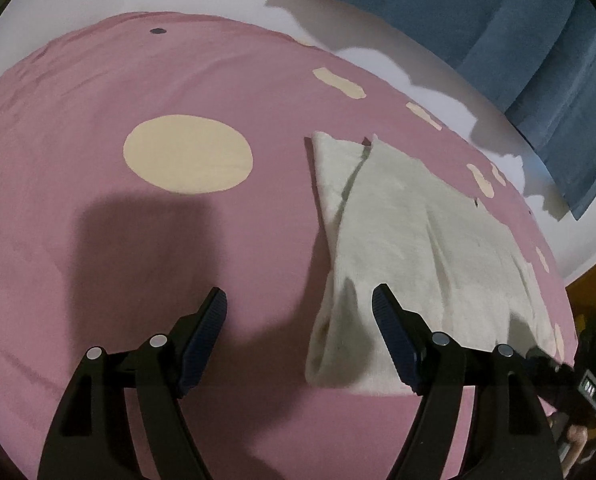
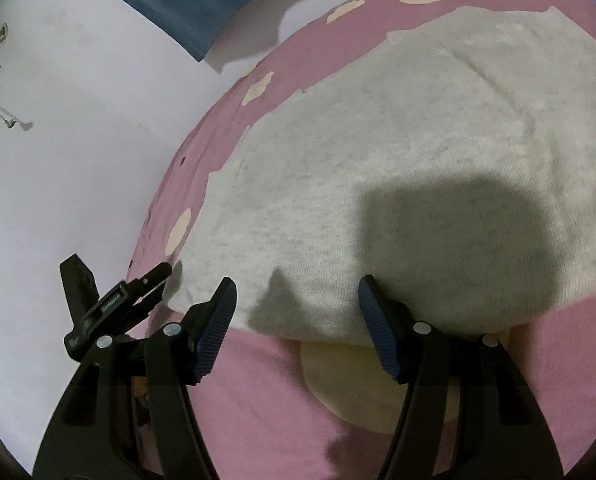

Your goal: Fold small clothes

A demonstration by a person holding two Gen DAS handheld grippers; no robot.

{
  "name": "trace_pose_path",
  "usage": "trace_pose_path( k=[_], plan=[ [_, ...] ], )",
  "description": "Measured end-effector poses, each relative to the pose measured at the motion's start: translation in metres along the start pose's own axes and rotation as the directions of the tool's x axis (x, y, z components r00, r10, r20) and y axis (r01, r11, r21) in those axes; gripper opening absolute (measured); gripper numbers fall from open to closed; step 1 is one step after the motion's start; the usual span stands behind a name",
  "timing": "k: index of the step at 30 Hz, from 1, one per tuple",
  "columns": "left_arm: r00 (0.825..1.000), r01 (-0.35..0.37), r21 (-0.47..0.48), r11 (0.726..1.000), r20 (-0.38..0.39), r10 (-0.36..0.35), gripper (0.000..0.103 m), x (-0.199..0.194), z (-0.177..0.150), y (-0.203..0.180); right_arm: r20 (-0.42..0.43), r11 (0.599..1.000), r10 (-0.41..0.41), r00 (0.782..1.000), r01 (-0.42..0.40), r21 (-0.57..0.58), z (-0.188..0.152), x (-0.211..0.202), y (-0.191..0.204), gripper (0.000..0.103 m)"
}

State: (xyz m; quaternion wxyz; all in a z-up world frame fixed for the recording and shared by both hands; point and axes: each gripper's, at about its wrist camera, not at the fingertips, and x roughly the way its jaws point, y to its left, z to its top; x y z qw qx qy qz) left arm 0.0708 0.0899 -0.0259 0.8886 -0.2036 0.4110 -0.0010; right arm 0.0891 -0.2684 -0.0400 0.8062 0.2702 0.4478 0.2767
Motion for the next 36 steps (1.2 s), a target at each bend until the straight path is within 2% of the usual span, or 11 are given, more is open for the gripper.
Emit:
trace_pose_path(
  k=[5,6,10,16,21,29,36],
  plan=[
    [0.999,0.038,-0.012,0.999,-0.022,-0.039,0.074,0.012,0.011,-0.002,0.014,1.0,-0.001,1.0,0.001,-0.024,-0.008,-0.004,-0.001,0.063],
    [0.998,0.064,-0.015,0.998,-0.027,-0.065,0.074,0.016,0.013,-0.003,0.015,1.0,-0.001,1.0,0.002,-0.026,-0.008,-0.003,0.0,0.063],
    [0.985,0.164,-0.061,0.985,-0.043,-0.167,0.073,0.032,0.02,-0.005,0.02,1.0,0.01,1.0,-0.01,-0.024,-0.009,-0.003,-0.002,0.063],
    [0.969,0.239,-0.105,0.965,-0.045,-0.244,0.067,0.052,0.032,-0.013,0.023,1.0,0.022,0.999,-0.022,-0.017,-0.009,-0.005,-0.004,0.063],
    [0.964,0.253,-0.075,0.965,-0.06,-0.258,0.063,0.064,0.037,-0.027,0.024,1.0,0.023,0.999,-0.022,-0.017,-0.009,-0.006,-0.004,0.063],
    [0.964,0.252,-0.072,0.965,-0.063,-0.257,0.045,0.067,0.039,-0.027,0.024,1.0,0.016,1.0,-0.015,-0.027,-0.008,-0.005,-0.003,0.065],
    [0.975,0.207,-0.021,0.978,-0.082,-0.208,0.02,0.068,0.038,-0.035,0.024,0.999,0.015,1.0,-0.014,-0.028,-0.008,-0.006,-0.002,0.065]
  ],
)
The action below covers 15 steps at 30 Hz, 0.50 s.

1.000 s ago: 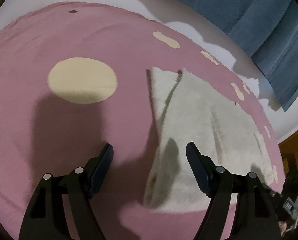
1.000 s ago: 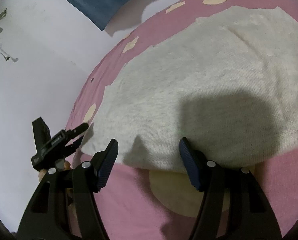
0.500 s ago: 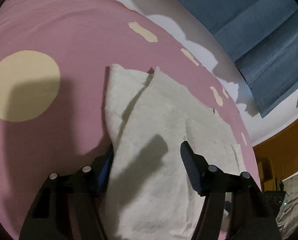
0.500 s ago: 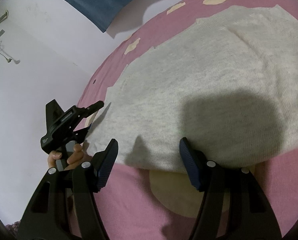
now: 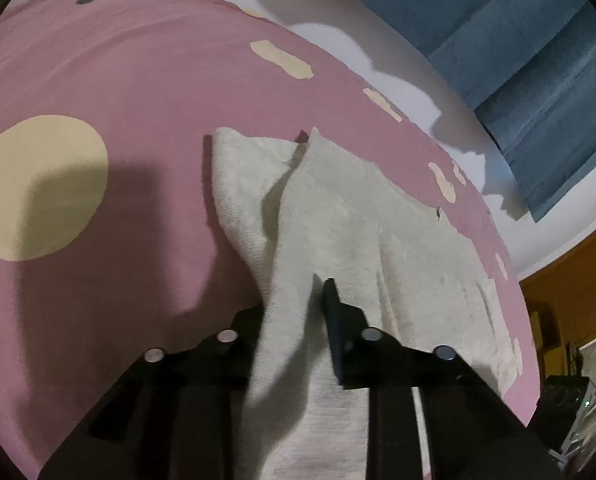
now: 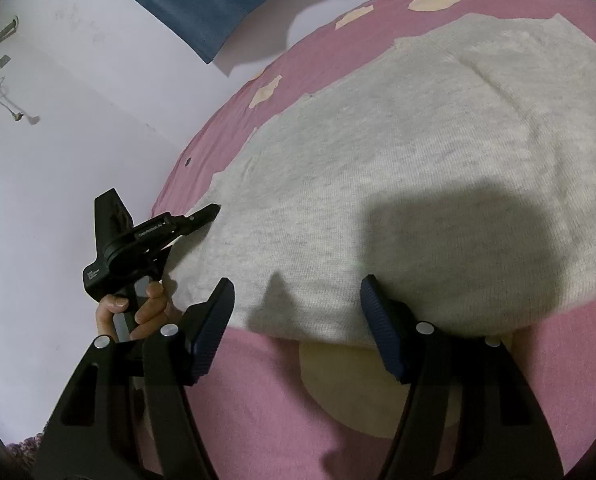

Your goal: Fold small clothes

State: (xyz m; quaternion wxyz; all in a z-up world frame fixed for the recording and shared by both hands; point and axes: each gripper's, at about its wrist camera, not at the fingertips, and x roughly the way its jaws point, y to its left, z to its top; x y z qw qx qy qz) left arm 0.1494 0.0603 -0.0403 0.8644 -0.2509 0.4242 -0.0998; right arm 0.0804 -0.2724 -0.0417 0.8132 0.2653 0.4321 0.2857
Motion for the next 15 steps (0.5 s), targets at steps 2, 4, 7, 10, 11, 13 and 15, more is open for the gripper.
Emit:
trace_pose_path(
  k=[2,4,7,10,11,13,15],
  plan=[
    [1.0,0.001,0.003,1.0,0.0,-0.001,0.018,0.001,0.0,-0.002,0.0,1.0,-0.001,1.0,0.001,-0.001,0.0,0.0,0.0,0.065],
    [1.0,0.026,-0.006,1.0,0.006,-0.026,0.016,-0.001,0.0,-0.005,0.0,1.0,-0.001,1.0,0.001,-0.001,0.0,0.0,0.0,0.065],
    [0.999,0.052,-0.001,0.999,0.004,-0.052,0.015,-0.002,0.001,-0.014,0.001,1.0,0.0,1.0,0.0,-0.001,0.0,0.0,0.0,0.065],
    [0.996,0.095,0.02,0.995,-0.002,-0.094,0.013,-0.003,0.004,-0.031,0.005,1.0,0.005,1.0,-0.005,0.001,0.0,-0.001,0.0,0.065],
    [0.994,0.109,0.022,0.994,-0.004,-0.109,0.013,-0.003,0.005,-0.037,0.006,1.0,0.008,1.0,-0.008,0.004,0.0,-0.001,0.0,0.065],
    [0.988,0.157,0.021,0.987,-0.008,-0.157,0.013,-0.003,0.008,-0.052,0.003,1.0,0.016,1.0,-0.016,0.009,0.001,-0.003,-0.001,0.065],
    [0.982,0.189,0.026,0.982,-0.011,-0.189,0.013,-0.001,0.012,-0.069,-0.005,0.999,0.027,1.0,-0.027,0.02,0.002,-0.005,-0.002,0.065]
  ],
)
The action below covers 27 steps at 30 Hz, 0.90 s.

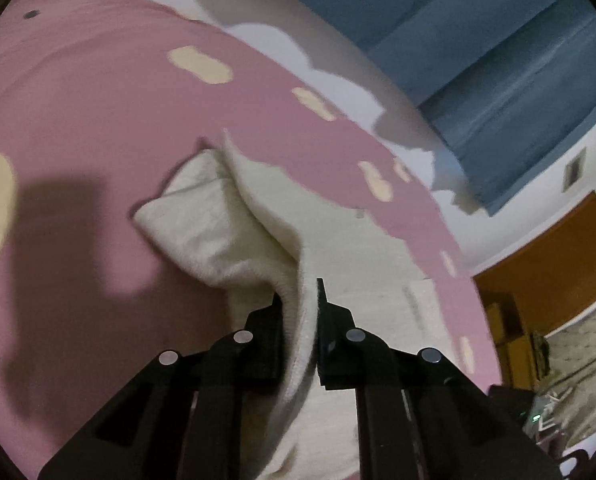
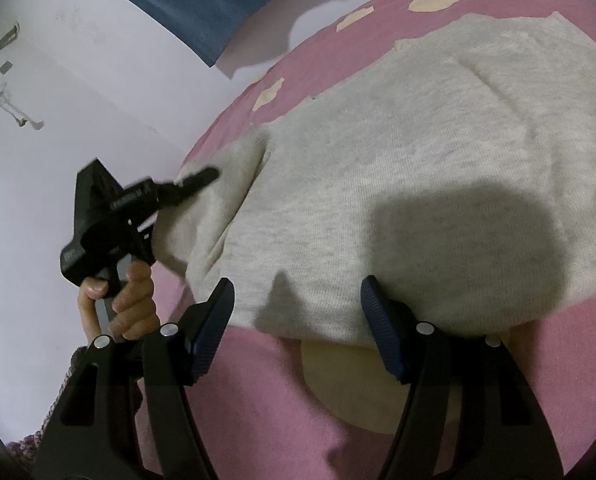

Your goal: Fold small clothes

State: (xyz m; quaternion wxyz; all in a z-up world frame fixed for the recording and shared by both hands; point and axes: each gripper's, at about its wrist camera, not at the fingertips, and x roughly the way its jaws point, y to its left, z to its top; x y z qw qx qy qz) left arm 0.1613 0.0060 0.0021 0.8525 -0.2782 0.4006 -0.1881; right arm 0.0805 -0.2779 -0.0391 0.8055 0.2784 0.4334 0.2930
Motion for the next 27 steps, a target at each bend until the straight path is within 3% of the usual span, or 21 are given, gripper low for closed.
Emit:
trace_pose_path(
  k=[8,14,18,21,24,27],
  plan=[
    [0.996,0.08,0.06,0.995,-0.032,-0.078,0.012,0.043,0.008,-0.069,0.033,0.999,-0.053,0.998,0.052,0.009,0.017,-0.035,-0.02,0.065],
    [0.992,0.043,0.13,0.991,-0.12,-0.028,0.012,0.099,-0.012,-0.102,0.079,0.995,-0.095,0.992,0.091,0.052,0.026,-0.064,-0.046,0.065],
    [0.989,-0.022,0.205,0.978,-0.137,0.051,0.012,0.122,-0.031,-0.119,0.08,0.993,-0.087,0.993,0.081,0.082,0.028,-0.074,-0.061,0.065],
    [0.989,-0.029,0.227,0.973,-0.137,0.061,0.017,0.123,-0.035,-0.128,0.084,0.993,-0.081,0.993,0.074,0.087,0.031,-0.079,-0.063,0.065],
    [0.987,-0.001,0.239,0.971,-0.153,0.039,0.035,0.12,-0.037,-0.139,0.093,0.993,-0.076,0.993,0.067,0.096,0.031,-0.084,-0.066,0.065],
    [0.985,0.046,0.235,0.971,-0.172,-0.005,0.045,0.112,-0.043,-0.15,0.1,0.992,-0.079,0.992,0.069,0.105,0.034,-0.089,-0.068,0.065]
  ],
)
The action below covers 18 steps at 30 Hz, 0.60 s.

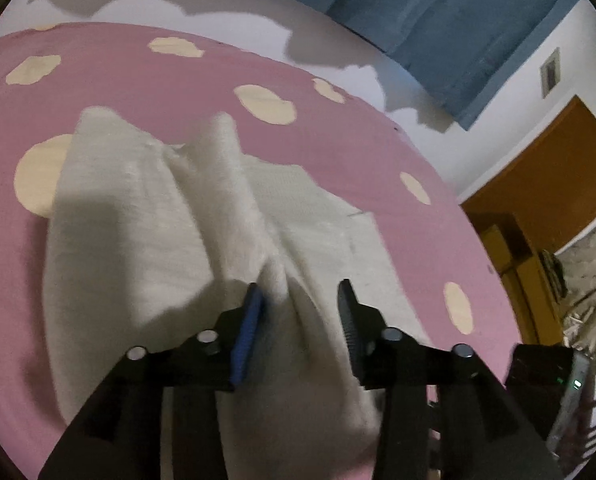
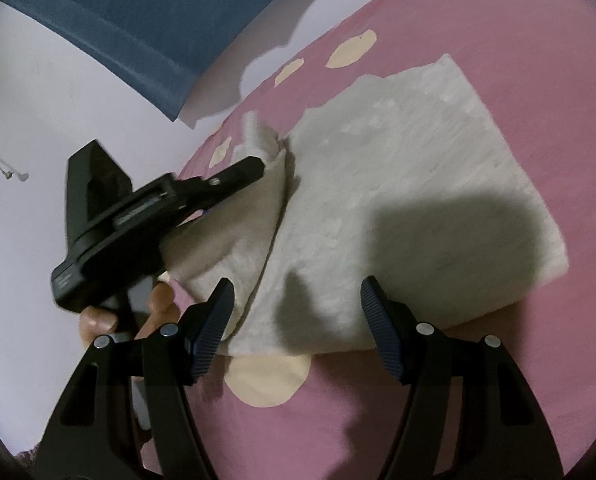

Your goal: Fold small clothes

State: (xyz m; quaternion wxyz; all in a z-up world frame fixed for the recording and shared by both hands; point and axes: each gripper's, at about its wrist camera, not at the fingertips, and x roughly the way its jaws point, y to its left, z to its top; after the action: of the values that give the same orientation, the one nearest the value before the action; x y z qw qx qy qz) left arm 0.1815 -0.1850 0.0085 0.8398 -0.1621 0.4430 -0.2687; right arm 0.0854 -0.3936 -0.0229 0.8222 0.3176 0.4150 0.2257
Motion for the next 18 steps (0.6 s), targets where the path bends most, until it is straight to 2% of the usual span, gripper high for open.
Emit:
trace_pose_path(
  k=[3,7,10,13,18],
  plan=[
    [0.999,0.037,0.013,0.999,0.012,-0.038,0.054,-0.013,-0.006,-0.01,-0.002,1.0,0.009,1.0,-0.009,0.022,0.003,-0.005,-0.003,0.065],
    [0.996,-0.004,0.063,0.998,0.088,-0.001,0.076,-0.043,-0.019,-0.013,-0.005,0.999,0.02,1.0,-0.02,0.031,0.009,-0.011,-0.004,0.065],
    [0.988,-0.072,0.062,0.996,0.143,0.062,0.079,-0.067,-0.028,0.007,-0.03,0.998,0.049,0.998,-0.047,0.049,0.017,-0.008,-0.005,0.065],
    [0.981,-0.113,0.024,0.993,0.159,0.108,0.079,-0.085,-0.041,0.038,-0.081,0.995,0.077,0.994,-0.071,0.072,0.029,0.003,-0.005,0.065],
    [0.983,-0.113,-0.024,0.993,0.145,0.116,0.079,-0.102,-0.07,0.068,-0.178,0.992,0.084,0.98,-0.067,0.104,0.042,0.032,-0.007,0.065]
  ],
)
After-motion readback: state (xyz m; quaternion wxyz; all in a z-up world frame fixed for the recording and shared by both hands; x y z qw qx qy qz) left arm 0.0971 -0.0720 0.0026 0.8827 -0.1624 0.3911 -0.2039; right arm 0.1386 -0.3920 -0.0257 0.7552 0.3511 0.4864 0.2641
